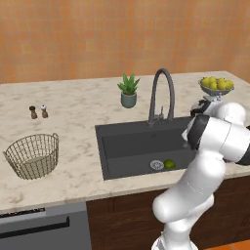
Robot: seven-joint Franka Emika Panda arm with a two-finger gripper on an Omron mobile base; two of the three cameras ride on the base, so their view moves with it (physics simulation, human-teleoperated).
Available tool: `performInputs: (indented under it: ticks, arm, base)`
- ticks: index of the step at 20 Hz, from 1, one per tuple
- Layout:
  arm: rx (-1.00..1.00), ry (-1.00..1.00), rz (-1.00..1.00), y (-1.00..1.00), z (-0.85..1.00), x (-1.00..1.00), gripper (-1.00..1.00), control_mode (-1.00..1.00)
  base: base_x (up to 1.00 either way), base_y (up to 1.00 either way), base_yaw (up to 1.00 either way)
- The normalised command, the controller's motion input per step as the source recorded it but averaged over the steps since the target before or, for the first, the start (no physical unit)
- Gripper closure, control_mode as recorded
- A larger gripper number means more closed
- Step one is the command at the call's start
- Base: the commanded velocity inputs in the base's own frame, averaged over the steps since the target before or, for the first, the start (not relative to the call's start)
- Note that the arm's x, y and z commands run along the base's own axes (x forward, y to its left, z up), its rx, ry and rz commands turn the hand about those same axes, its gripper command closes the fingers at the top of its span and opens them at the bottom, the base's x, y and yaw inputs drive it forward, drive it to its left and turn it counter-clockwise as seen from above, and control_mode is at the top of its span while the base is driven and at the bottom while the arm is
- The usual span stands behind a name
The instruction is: Pick the lime from the sink and place it in the bowl. Then pick the bowl and place it in the microwave. Then close the microwave door and press the start button.
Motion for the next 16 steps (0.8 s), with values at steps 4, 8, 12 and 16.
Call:
performInputs:
  ticks: [4,8,12,16]
  arm:
    - [-0.02,0.05,-0.06,0.00,-0.86,0.66,-1.00,-1.00]
    - [-0.01,-0.02,-0.01,0.00,-0.76,0.24,-1.00,-1.00]
    - [0.00,-0.09,0.00,0.00,-0.58,0.24,-1.00,-1.00]
    - [-0.01,-0.07,0.00,0.00,-0.40,0.61,-1.00,-1.00]
  base:
    - [0.00,0.00,0.00]
    - [0.00,0.00,0.00]
    - [0.00,0.00,0.00]
    - [0.00,0.00,0.00]
